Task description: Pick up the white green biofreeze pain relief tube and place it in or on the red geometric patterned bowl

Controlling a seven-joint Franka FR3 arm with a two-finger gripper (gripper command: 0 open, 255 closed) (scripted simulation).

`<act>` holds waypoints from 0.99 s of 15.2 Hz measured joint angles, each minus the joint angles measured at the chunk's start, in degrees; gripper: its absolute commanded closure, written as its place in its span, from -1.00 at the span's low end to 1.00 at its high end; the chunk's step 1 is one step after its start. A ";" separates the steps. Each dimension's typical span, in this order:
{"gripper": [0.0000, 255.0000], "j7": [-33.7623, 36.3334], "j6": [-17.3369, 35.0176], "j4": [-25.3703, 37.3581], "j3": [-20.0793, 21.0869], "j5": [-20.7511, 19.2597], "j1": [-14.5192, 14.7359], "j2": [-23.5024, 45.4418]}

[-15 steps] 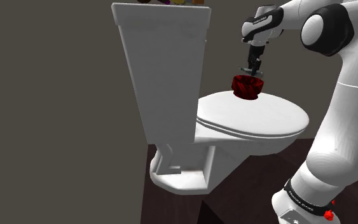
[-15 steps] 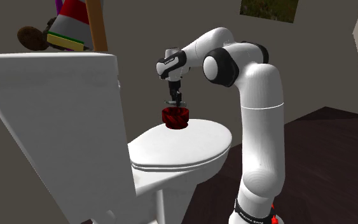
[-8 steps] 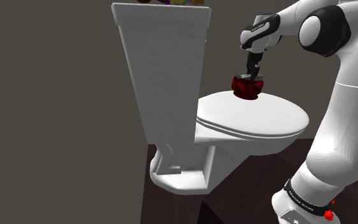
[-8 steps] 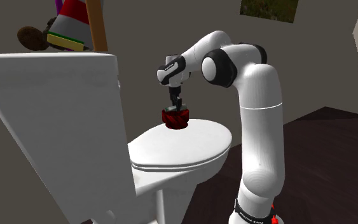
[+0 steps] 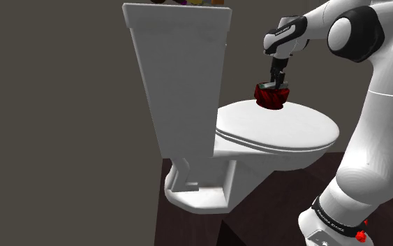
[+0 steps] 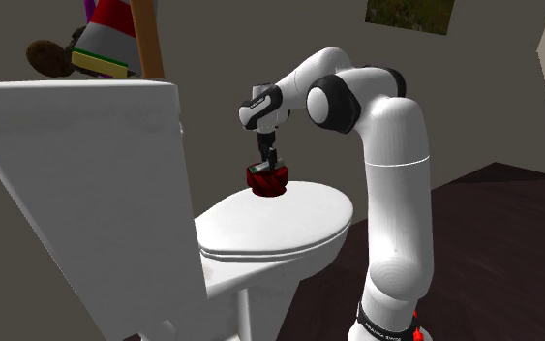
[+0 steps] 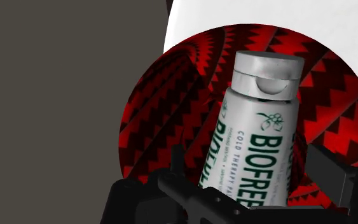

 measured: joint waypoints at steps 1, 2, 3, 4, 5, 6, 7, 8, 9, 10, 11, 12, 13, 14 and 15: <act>-1.00 0.00 0.00 0.00 0.00 0.00 0.00 0.00; -1.00 0.00 0.00 0.00 0.00 0.00 0.00 0.00; -1.00 0.00 0.00 0.00 0.00 0.00 0.00 0.00; -1.00 0.00 0.00 0.00 0.00 0.00 0.00 0.00; -1.00 0.13 -0.78 0.58 -0.01 -0.16 0.10 -0.24; -1.00 0.32 -2.08 1.62 -0.02 -0.36 0.26 -0.57; -1.00 0.62 -3.41 2.19 -0.09 -0.87 0.55 -1.45; -1.00 0.87 -4.89 3.36 -0.08 -1.11 0.74 -1.81; -1.00 0.87 -5.79 4.02 -0.12 -1.26 0.78 -2.09; -1.00 0.90 -6.19 4.28 -0.14 -1.34 0.80 -2.23; -1.00 0.90 -6.38 4.40 -0.15 -1.38 0.81 -2.31; -1.00 0.93 -6.45 4.39 -0.16 -1.43 0.84 -2.38; -1.00 0.94 -6.49 4.39 -0.16 -1.45 0.84 -2.41; -1.00 0.94 -6.51 4.38 -0.16 -1.47 0.85 -2.44; -1.00 0.95 -6.53 4.39 -0.17 -1.48 0.85 -2.45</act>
